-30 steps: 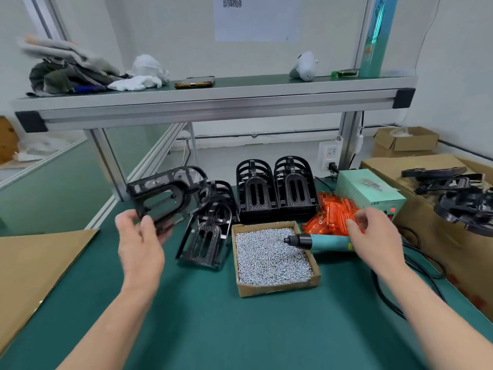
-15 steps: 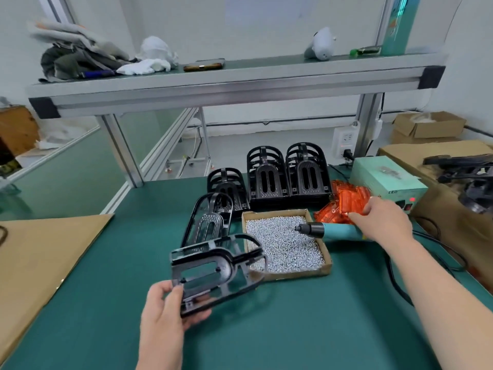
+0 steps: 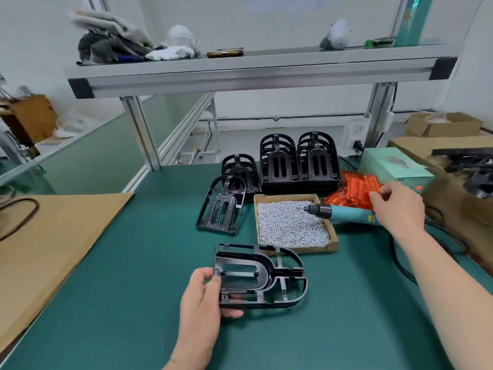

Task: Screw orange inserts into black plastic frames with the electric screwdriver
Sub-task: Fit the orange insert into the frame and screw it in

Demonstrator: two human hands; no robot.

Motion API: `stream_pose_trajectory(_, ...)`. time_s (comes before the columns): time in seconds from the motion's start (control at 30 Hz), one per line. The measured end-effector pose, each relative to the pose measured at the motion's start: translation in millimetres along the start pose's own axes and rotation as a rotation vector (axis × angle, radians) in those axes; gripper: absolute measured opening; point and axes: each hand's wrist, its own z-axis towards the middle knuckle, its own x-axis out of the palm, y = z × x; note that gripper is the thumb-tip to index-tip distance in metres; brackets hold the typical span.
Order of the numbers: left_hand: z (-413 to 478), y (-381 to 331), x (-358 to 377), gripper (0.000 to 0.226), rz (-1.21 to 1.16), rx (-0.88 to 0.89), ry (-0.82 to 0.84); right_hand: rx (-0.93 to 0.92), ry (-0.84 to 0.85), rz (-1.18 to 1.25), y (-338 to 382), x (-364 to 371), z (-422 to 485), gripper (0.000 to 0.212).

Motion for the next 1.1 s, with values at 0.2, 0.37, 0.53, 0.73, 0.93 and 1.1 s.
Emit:
stream_pose_trajectory(0.2,-2,-1,1,0.025,0.054,0.010,0.049,-0.200,-0.136,0.253,18,-2,-20,0.014)
stream_pose_trajectory(0.37,1,-2,3,0.037,0.104,0.002,0.031,-0.309,-0.084,0.582,55,-1,-66,0.007)
stream_pose_trajectory(0.53,-2,0,5,0.049,0.237,0.049,0.010,-0.186,0.481,1.183,83,8,-102,0.006)
stream_pose_trajectory(0.73,-4,1,8,0.052,0.385,0.113,-0.040,0.078,0.859,1.524,101,14,-124,0.024)
stream_pose_trajectory(0.93,-5,4,7,0.049,0.475,0.181,-0.061,0.143,0.960,1.574,102,16,-130,0.028)
stream_pose_trajectory(1.1,-4,5,8,0.045,0.578,0.223,-0.033,0.152,0.970,1.570,101,17,-130,0.024)
